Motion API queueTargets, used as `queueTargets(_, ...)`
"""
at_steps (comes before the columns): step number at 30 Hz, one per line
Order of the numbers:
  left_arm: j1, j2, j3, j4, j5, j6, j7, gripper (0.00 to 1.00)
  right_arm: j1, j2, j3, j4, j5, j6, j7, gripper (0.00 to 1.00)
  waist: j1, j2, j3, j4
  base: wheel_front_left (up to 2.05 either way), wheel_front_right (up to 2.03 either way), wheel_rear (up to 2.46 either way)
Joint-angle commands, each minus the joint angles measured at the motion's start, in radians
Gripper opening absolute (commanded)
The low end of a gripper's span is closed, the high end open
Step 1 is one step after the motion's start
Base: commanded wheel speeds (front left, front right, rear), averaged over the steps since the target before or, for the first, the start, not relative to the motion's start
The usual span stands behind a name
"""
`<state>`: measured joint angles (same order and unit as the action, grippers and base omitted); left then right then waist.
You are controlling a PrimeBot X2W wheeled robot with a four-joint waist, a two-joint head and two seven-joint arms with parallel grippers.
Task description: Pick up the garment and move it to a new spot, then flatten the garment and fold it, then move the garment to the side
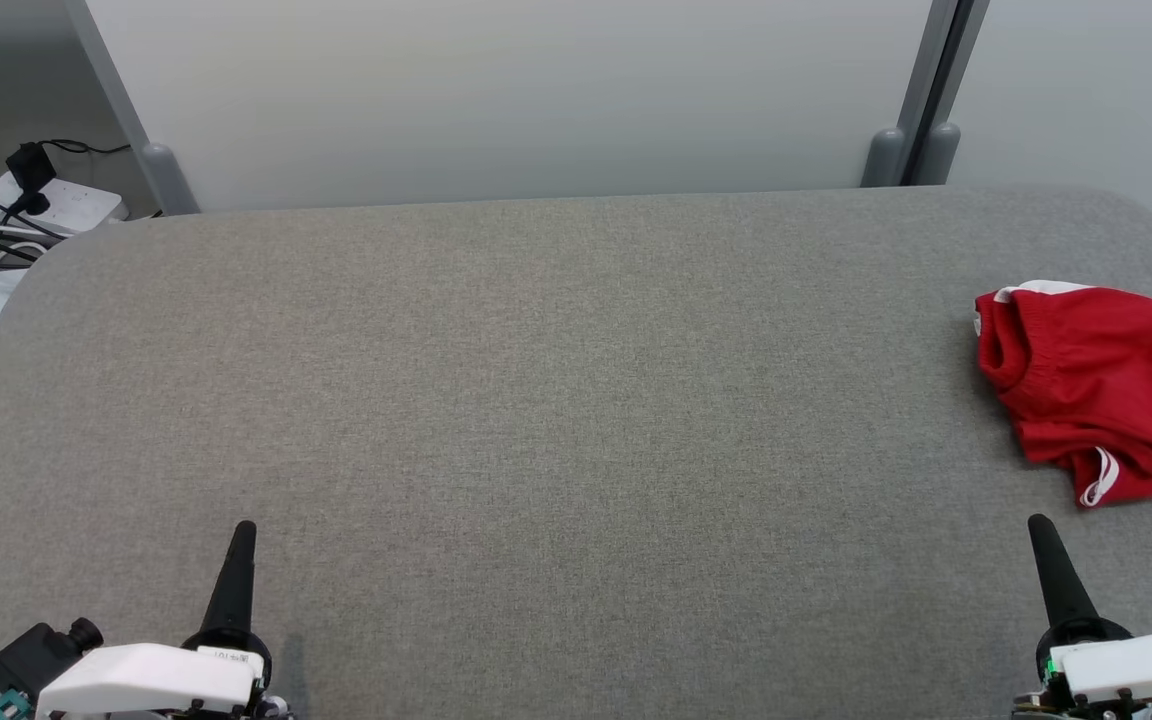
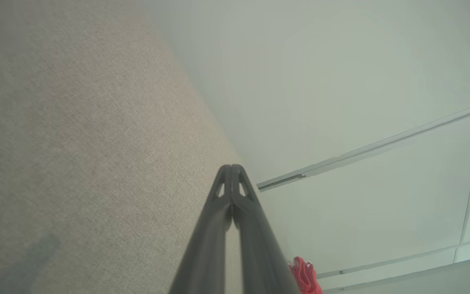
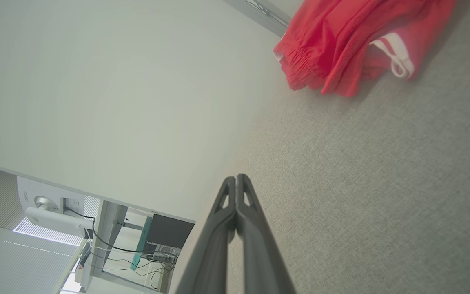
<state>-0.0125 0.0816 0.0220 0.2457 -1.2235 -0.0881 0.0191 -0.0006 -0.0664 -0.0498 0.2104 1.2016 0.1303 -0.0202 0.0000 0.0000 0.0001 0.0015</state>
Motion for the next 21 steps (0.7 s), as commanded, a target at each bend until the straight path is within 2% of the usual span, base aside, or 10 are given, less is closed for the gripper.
queueTargets(1,-0.054,0.009,0.033,-0.019,-0.024,-0.01,0.006,0.0,-0.052,-0.014,0.012,-0.02,0.027,0.0,0.008,0.0,0.0,0.0,0.0,0.0,0.0,0.0,0.0)
queueTargets(21,-0.078,-0.014,0.067,-0.008,-0.229,-0.029,0.056,0.0,-0.082,-0.01,-0.013,0.01,0.258,0.0,0.064,0.0,0.0,0.0,0.002,-0.001,0.0,0.0,0.0)
